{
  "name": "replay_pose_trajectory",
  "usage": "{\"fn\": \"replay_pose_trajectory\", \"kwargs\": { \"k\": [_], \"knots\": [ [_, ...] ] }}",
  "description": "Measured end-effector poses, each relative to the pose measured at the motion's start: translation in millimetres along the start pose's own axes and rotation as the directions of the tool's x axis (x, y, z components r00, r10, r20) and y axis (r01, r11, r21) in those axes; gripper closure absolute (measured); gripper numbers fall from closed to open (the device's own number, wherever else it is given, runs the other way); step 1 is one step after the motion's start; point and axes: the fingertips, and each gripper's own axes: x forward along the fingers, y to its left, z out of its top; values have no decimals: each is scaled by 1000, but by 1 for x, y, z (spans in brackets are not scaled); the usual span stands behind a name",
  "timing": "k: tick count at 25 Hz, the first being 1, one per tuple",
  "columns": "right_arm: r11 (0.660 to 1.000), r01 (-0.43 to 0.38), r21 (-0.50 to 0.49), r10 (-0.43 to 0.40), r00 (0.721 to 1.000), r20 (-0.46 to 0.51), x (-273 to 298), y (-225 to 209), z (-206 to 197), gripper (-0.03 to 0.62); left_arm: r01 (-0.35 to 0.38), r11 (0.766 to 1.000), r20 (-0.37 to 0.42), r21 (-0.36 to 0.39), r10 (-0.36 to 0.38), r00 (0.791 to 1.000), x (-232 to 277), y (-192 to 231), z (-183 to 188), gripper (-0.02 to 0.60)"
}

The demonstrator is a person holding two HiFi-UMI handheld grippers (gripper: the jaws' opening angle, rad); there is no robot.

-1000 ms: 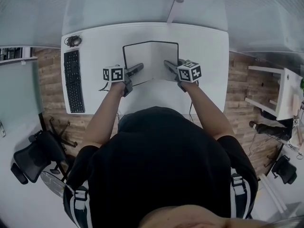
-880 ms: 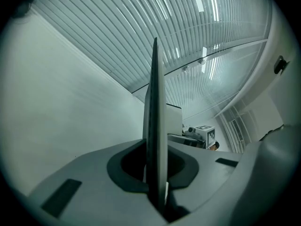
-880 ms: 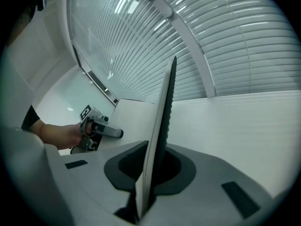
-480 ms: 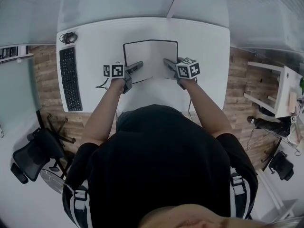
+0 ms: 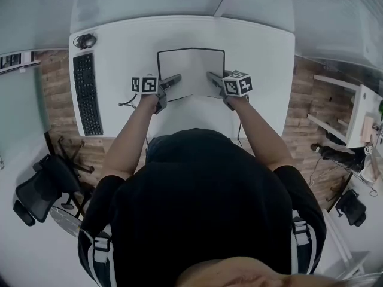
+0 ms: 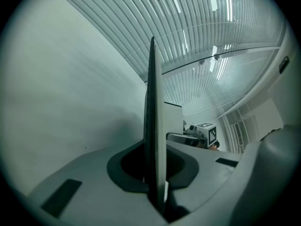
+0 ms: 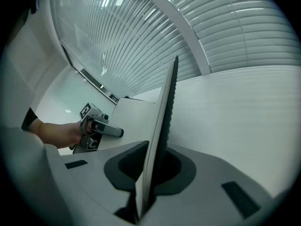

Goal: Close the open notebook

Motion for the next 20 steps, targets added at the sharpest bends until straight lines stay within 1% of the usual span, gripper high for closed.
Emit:
{"fn": "replay_pose_trajectory", "kwargs": {
  "k": [5,10,20],
  "knots": [
    [1000,3,14,-3,1000,-19,11,-9,-3,533,-6,1000,-21,-21,5,1000,5,14,1,532],
    [1000,4,29,-4,1000,-24,13,-16,-6,533,-2,999,-39,-35,1,999,11,18,0,532],
    [999,4,38,-3,1000,-24,17,-23,-7,533,-5,999,-36,-51,3,999,15,25,0,532]
  ]
}}
